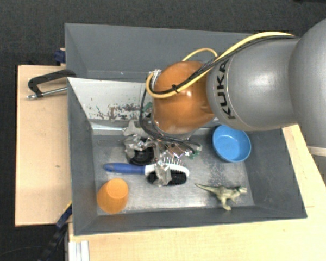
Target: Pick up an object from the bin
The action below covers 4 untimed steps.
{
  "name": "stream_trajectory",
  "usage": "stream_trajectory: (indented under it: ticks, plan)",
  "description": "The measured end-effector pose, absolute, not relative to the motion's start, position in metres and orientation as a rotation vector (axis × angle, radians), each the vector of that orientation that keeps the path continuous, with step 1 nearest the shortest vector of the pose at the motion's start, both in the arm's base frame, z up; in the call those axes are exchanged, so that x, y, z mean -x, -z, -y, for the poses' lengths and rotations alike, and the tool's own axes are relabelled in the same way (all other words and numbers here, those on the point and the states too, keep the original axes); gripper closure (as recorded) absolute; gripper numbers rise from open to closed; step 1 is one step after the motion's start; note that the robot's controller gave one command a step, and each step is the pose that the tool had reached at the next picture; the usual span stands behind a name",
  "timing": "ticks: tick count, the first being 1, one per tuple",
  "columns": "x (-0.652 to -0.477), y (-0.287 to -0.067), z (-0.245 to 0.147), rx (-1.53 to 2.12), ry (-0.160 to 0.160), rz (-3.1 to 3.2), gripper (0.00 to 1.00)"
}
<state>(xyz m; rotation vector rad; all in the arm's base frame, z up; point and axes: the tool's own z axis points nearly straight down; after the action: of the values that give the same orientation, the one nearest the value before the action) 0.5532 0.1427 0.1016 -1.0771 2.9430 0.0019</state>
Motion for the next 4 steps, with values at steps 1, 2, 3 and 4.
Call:
stream_trajectory:
  ticks: [1, 2, 3, 4]
  plan:
    - [-0.561, -0.102, -0.11, 1.665, 0.0, -2.657, 0.0]
    - [-0.588, -0.077, -0.062, 1.746, -0.011, -2.586, 0.0]
    - [-0.589, -0.08, -0.066, 1.751, -0.006, -2.597, 0.0]
    - [-0.592, -0.085, -0.071, 1.744, -0.01, -2.586, 1.0]
